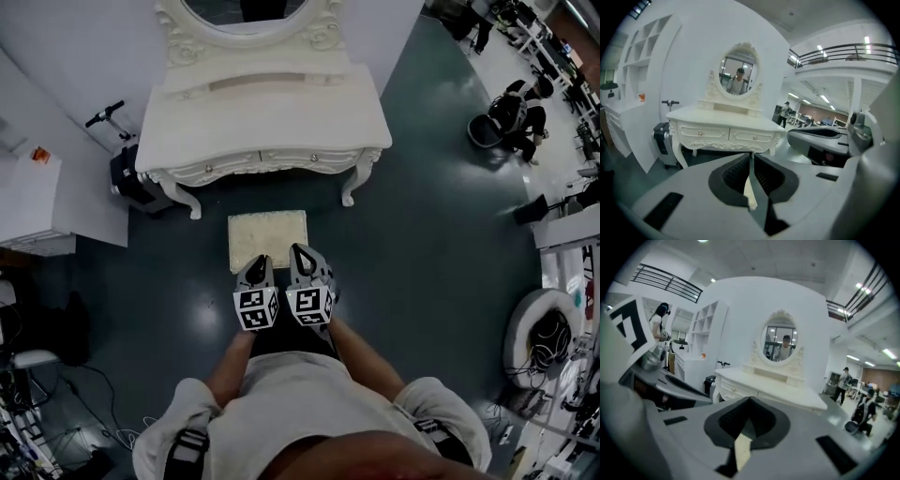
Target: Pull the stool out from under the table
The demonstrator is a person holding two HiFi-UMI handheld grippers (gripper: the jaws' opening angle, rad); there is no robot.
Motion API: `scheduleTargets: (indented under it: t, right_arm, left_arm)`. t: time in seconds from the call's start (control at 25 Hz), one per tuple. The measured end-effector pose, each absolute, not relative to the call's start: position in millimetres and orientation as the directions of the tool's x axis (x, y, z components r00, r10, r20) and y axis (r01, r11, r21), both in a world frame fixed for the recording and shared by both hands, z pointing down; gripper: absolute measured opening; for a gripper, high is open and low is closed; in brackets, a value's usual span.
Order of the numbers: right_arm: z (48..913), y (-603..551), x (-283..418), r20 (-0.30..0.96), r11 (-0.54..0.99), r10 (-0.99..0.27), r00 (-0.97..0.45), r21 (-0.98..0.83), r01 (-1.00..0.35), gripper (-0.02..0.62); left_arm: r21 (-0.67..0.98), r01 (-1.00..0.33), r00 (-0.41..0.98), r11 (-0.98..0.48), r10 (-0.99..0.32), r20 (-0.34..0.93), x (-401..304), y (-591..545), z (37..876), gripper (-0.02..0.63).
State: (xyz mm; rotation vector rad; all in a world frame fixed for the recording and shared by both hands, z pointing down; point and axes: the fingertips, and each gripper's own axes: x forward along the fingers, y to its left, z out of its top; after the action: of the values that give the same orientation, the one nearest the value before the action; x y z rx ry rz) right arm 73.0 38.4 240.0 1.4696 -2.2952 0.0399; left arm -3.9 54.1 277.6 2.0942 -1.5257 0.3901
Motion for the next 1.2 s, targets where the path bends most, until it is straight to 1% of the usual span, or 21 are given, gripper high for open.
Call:
scheduleTargets:
  t: [0.12, 0.2, 0.28, 0.44, 0.52, 0.76, 1.0, 1.2]
  right_arm:
    - [203, 41, 75, 0.279, 0.404, -0.894, -0.351, 0.163, -0.900, 0.015]
    - [189, 45, 80, 0.254, 0.376, -0.908, -0.333, 0.142, -0.916, 0.015]
    - [178, 50, 86, 0.247, 0.366, -0.913, -0.325, 0.141, -0.920, 0.015]
    - [167, 58, 97, 0.290, 0.384, -0.901, -0.322, 0.190, -0.904, 0.014]
    - [160, 59, 99, 0.293, 0.388, -0.901, -0.320, 0.212, -0.897, 0.014]
    - [142, 56, 97, 0.255, 0.400, -0.906, -0.338, 0.254, -0.881, 0.014]
    - [135, 55, 97, 0.228, 0.379, -0.919, -0.322, 0.279, -0.882, 0.014]
    - [126, 58, 90, 0.188, 0.368, -0.929, -0.319, 0.358, -0.858, 0.014]
  left_arm:
    - [0.174, -0.936, 0.352, -0.306, -0.820, 0.452, 7, 49, 244, 0.035]
    - [0.142, -0.926, 0.376, -0.350, -0.819, 0.432, 14, 51, 234, 0.035]
    - [0.148, -0.917, 0.397, -0.370, -0.817, 0.419, 21, 53, 225, 0.035]
    - [0.207, -0.904, 0.428, -0.375, -0.805, 0.410, 33, 57, 213, 0.035]
    - [0.208, -0.900, 0.436, -0.383, -0.802, 0.408, 35, 59, 208, 0.035]
    - [0.192, -0.899, 0.437, -0.393, -0.815, 0.381, 33, 59, 189, 0.035]
    - [0.212, -0.898, 0.438, -0.385, -0.820, 0.367, 38, 61, 181, 0.035]
    - [0.201, -0.900, 0.436, -0.388, -0.827, 0.354, 32, 63, 177, 0.035]
